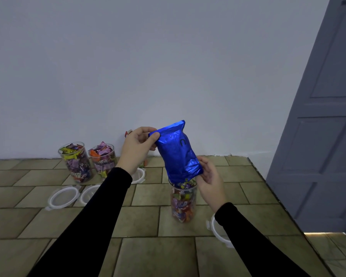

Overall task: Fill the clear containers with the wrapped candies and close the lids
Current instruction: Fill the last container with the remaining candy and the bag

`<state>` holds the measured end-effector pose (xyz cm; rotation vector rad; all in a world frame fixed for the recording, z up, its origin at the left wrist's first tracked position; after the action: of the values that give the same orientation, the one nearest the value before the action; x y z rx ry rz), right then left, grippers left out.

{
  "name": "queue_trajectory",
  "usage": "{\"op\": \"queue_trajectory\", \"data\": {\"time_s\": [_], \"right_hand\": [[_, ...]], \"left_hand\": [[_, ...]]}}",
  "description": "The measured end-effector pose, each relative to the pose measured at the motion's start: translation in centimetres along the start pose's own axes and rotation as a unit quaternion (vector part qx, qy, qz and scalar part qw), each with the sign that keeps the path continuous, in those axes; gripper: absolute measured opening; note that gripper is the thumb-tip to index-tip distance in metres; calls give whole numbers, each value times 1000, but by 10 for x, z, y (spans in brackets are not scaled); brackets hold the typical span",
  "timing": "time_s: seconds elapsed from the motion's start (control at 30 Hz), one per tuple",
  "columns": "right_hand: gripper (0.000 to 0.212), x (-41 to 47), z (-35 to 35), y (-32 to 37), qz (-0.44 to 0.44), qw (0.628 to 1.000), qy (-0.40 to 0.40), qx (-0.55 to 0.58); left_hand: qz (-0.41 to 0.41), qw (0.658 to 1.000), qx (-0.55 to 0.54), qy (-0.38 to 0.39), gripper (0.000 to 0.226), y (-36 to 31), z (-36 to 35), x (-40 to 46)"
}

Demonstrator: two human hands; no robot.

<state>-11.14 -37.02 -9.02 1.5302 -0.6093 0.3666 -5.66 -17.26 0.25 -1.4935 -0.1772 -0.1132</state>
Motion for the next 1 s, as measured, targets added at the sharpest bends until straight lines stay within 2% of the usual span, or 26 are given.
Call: {"op": "queue_trajectory", "data": {"time_s": [0.1,0.23,0.37,0.5,0.6,0.83,1.0], "right_hand": [[44,0,-1,1,3,1000,8,0],[48,-2,0,-2,9,999,32,-38],[49,-4,-3,-5,-3,995,39,-95],[53,-3,-3,-4,-6,995,42,-89],[59,-3,-1,-3,-7,996,49,-71],[44,-1,-2,2,-15,999,23,-23],[42,2,1,2,-26,1000,9,-15]], "left_hand": [[0,1000,-18,-23,5,4,4,4],[22,998,-28,-45,8,12,3,4],[52,995,-87,-20,7,18,-5,-2],[66,995,-54,49,40,21,-11,-7],[65,995,-53,48,46,21,-11,-6],[58,995,-57,60,31,19,-13,-2],[51,995,-52,63,25,20,-7,0]]}}
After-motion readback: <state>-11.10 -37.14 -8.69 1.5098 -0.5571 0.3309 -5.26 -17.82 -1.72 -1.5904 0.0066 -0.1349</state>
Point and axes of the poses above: each hand's wrist, its own x-axis towards the middle knuckle, its own z-axis out of the back of the hand, y = z × x, the point moved 3 cm from there along x, towards the middle knuckle, and after that the axes turned 10 degrees about z, right-handed, at the moved point
